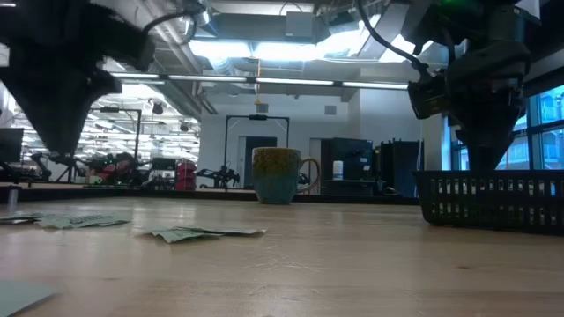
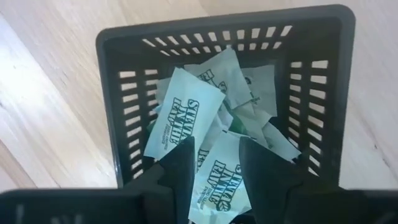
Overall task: Pick and place Stevia / Truvia into bins
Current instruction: Put the stevia packet into the black bin
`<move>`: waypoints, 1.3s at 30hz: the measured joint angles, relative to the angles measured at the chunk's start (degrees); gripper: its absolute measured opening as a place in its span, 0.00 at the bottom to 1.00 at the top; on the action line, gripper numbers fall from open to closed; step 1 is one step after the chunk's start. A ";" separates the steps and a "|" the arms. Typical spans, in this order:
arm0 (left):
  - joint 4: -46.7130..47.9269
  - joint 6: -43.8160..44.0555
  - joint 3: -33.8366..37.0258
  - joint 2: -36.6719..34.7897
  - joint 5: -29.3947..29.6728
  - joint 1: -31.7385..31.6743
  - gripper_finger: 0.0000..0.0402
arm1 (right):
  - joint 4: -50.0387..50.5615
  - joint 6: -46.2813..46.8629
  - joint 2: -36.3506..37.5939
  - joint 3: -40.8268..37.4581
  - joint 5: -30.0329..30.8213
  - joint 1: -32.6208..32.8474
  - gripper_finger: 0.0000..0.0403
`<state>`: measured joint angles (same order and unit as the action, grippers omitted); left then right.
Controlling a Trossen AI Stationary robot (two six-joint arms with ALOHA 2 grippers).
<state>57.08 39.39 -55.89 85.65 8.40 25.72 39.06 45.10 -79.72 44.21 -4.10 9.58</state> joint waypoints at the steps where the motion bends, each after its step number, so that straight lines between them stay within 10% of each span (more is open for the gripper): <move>1: -0.39 -0.56 0.71 0.02 -0.14 -0.20 0.22 | -0.15 0.79 0.00 0.00 0.01 0.00 0.32; 39: -22.63 -4.22 16.67 -2.27 -7.32 -5.71 0.26 | -1.93 7.32 0.00 0.04 0.00 -0.02 0.32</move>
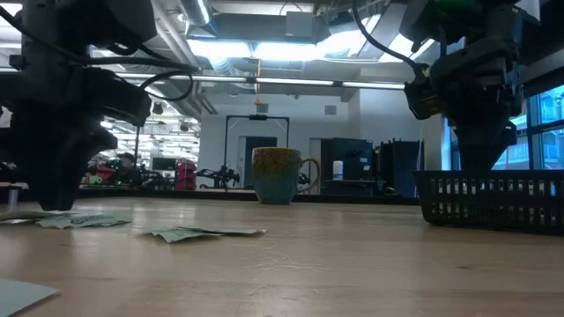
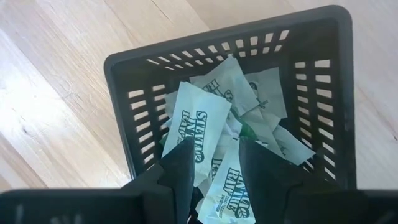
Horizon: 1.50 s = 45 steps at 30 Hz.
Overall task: Pick and place Stevia / Truvia into bins
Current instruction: Put the stevia packet into the black bin
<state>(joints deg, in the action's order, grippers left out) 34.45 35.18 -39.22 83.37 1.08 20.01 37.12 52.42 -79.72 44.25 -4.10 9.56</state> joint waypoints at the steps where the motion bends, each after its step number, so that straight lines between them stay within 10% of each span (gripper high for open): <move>1: -0.06 -0.18 0.00 0.00 0.02 0.00 0.26 | 0.02 0.02 0.00 0.00 0.00 0.00 0.32; 38: -1.55 -1.10 -0.25 3.83 -3.38 -0.03 0.01 | -4.39 4.26 3.95 0.00 3.63 -0.02 0.32; 45: -0.71 2.15 -2.23 1.04 0.62 -0.28 0.01 | -19.61 -1.60 5.74 0.00 3.54 0.09 0.32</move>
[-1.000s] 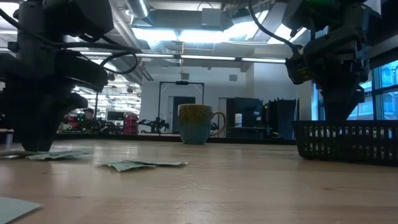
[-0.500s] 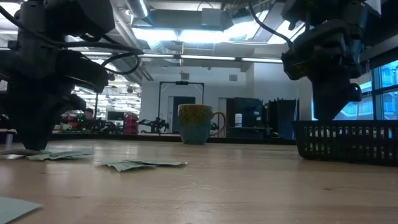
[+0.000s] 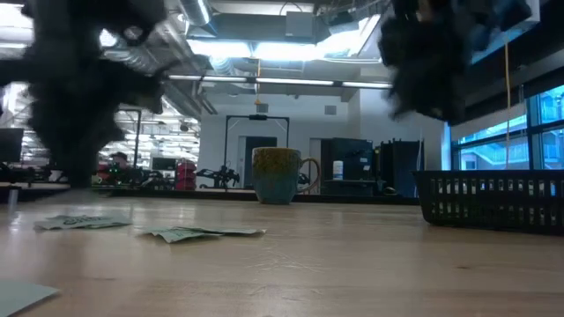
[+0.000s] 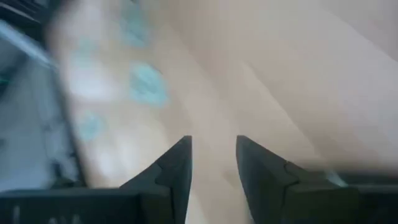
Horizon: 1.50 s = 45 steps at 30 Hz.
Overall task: Pick and place Stevia / Truvia into bins
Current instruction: Put the stevia packet into the black bin
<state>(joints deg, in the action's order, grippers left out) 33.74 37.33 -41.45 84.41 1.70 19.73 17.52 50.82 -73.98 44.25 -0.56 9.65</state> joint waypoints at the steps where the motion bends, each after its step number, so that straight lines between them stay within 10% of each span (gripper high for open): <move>1: -0.64 0.35 -0.92 -0.57 1.66 -0.02 0.01 | -3.70 -0.81 -0.02 0.00 -0.02 0.00 0.32; 15: -17.85 4.41 -12.19 -2.04 25.76 -1.97 0.01 | -28.05 -1.95 -0.69 0.02 3.62 0.01 0.32; 32: -32.22 -0.01 -13.68 -2.00 34.89 -6.34 0.01 | -31.18 2.51 -0.91 0.00 10.66 0.02 0.32; 45: -33.45 0.83 -13.68 -1.98 44.66 -6.73 0.01 | -35.39 -10.87 -0.91 -0.02 18.96 0.17 0.32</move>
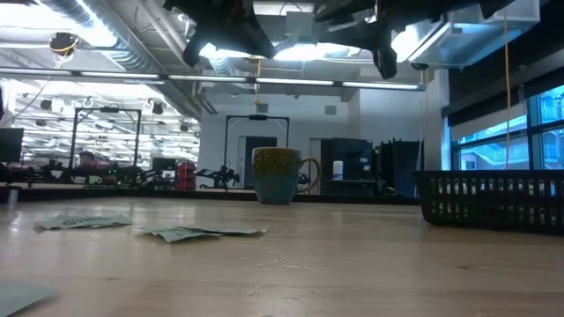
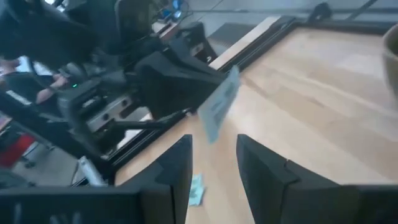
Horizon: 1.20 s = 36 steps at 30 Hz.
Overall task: Pick and place Stevia / Truvia into bins
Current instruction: Put the stevia packet into the black bin
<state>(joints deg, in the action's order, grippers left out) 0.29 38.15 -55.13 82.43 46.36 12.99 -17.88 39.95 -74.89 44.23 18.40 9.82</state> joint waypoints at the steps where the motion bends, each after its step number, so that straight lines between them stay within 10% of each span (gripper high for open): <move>1: -0.37 -0.07 0.00 0.00 0.35 0.00 0.01 | 0.00 -0.23 0.00 0.00 0.78 0.00 0.32; 36: -6.64 -9.53 -4.76 5.07 4.47 -0.11 0.01 | -7.95 -7.20 -3.63 -0.01 5.28 0.00 0.32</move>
<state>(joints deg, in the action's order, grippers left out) -6.35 28.62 -59.89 87.50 50.83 12.88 -25.82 32.75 -78.52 44.22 23.68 9.82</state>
